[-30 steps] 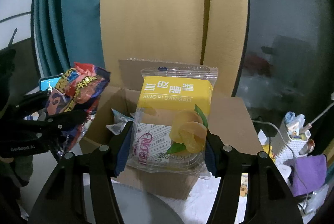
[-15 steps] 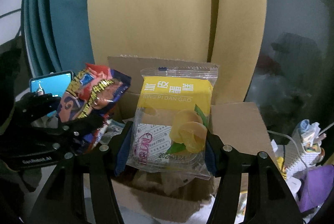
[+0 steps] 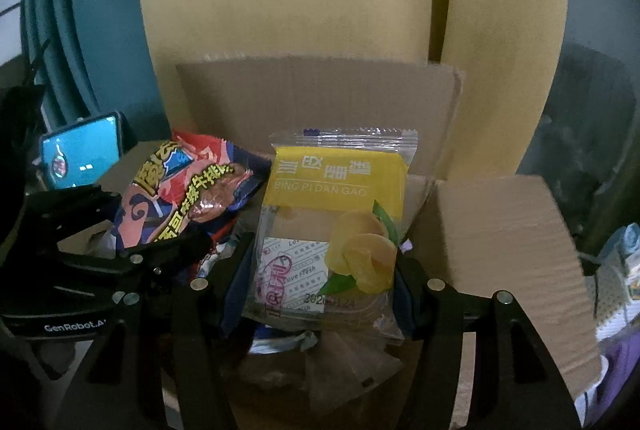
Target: Organize snacks
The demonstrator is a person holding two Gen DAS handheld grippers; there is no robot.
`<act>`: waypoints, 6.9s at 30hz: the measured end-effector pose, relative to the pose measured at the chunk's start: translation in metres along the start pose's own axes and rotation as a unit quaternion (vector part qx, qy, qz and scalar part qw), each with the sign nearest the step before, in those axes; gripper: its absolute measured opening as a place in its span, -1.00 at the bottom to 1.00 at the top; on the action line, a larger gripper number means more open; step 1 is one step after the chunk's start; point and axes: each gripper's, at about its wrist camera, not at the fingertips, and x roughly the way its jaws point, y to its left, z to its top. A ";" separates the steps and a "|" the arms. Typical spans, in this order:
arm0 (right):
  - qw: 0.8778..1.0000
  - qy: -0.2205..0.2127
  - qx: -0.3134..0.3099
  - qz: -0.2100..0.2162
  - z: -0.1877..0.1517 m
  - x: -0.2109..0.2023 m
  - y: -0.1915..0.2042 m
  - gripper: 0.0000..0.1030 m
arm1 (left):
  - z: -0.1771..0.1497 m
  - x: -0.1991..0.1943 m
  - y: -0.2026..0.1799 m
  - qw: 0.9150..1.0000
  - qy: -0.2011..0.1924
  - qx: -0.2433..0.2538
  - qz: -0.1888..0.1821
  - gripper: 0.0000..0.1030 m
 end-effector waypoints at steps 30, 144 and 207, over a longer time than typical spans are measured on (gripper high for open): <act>0.999 0.016 0.028 0.015 0.002 -0.023 0.013 0.59 | -0.009 -0.070 -0.008 0.999 -0.047 -0.004 0.001 0.67; 0.975 -0.202 0.007 -0.094 -0.199 -0.373 0.111 0.59 | -0.238 -0.354 -0.114 0.960 -0.279 -0.021 0.024 0.82; 0.977 -0.191 0.015 -0.097 -0.191 -0.363 0.120 0.59 | -0.235 -0.355 -0.120 0.962 -0.272 -0.024 0.011 0.82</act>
